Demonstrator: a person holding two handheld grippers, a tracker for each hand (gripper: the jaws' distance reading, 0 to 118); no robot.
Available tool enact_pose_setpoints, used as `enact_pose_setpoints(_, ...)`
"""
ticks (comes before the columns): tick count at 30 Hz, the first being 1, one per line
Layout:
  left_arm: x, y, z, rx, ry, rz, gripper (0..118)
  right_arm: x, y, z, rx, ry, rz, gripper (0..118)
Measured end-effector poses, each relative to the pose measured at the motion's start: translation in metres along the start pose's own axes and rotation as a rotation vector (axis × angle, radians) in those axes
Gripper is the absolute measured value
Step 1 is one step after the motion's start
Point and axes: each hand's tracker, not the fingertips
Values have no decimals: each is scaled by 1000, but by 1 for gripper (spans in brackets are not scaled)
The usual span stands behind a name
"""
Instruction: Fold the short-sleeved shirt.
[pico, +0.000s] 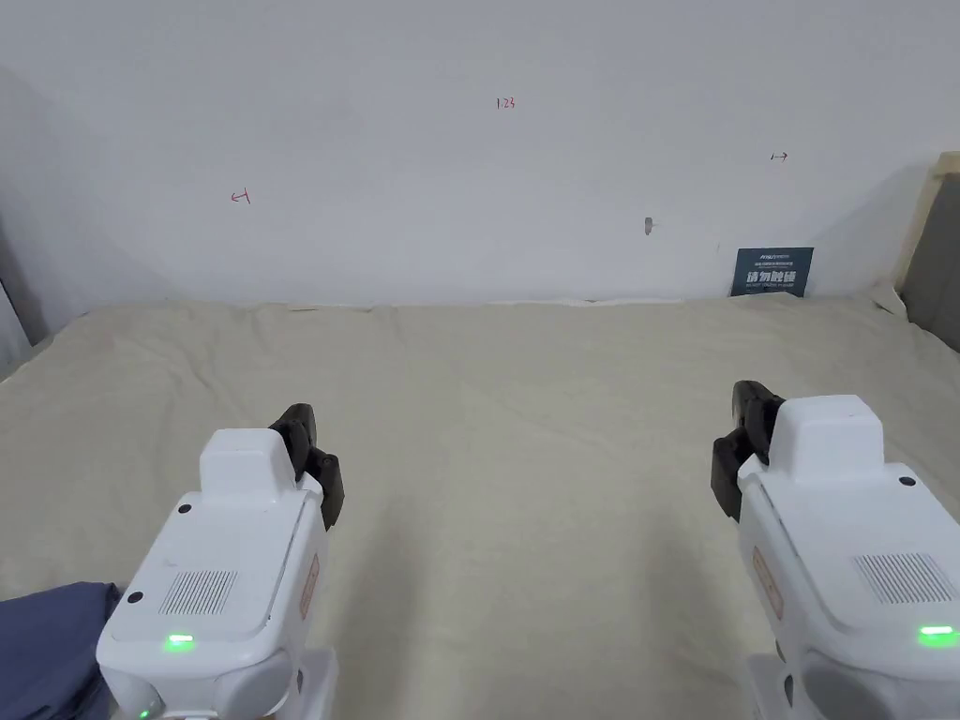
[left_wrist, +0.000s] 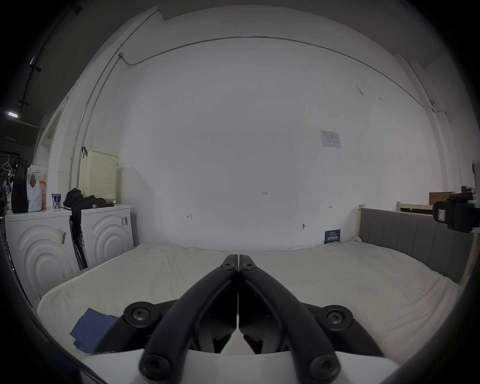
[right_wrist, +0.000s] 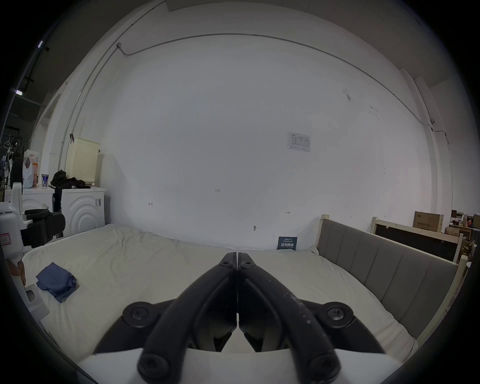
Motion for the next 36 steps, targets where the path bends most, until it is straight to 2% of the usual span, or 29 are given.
enact_pose_setpoints(14, -3, 1, -1, 1, 0, 8, 0, -3, 0, -1, -1, -4, 4, 3)
enact_pose_setpoints(15, -4, 1, -1, 1, -3, 9, 0, -3, 0, -2, -2, -4, 3, 5)
enact_pose_setpoints(17, -5, 2, -1, -1, -4, 14, 4, -3, -1, -2, -3, -5, -1, 22)
enact_pose_setpoints(18, -5, 2, -2, -2, -6, 16, 11, -3, -1, -2, -5, -3, -4, 35)
enact_pose_setpoints(20, -6, 3, -3, -7, -2, 29, 41, -2, -1, -3, -11, 1, -12, 76)
enact_pose_setpoints(21, -7, 3, -3, -10, -3, 37, 58, -2, -1, -4, -12, -2, -13, 91)
enact_pose_setpoints(22, -8, 3, -4, -13, -9, 50, 82, -2, -2, -5, -15, 0, -15, 110)
enact_pose_setpoints(23, -8, 4, -5, -16, -12, 54, 96, -2, -2, -6, -18, -1, -18, 116)
enact_pose_setpoints(24, -8, 4, -5, -18, -13, 54, 103, -2, -2, -6, -17, -4, -21, 118)
enact_pose_setpoints(25, -7, 4, -7, -28, -14, 46, 103, -2, -3, -6, -13, -4, -23, 118)
enact_pose_setpoints(26, -5, 4, -7, -30, -9, 36, 118, -2, -3, -5, -10, -2, -24, 118)
enact_pose_setpoints(36, -2, 6, -1, -7, -8, 14, 118, -1, -3, -2, -14, -11, -33, 118)
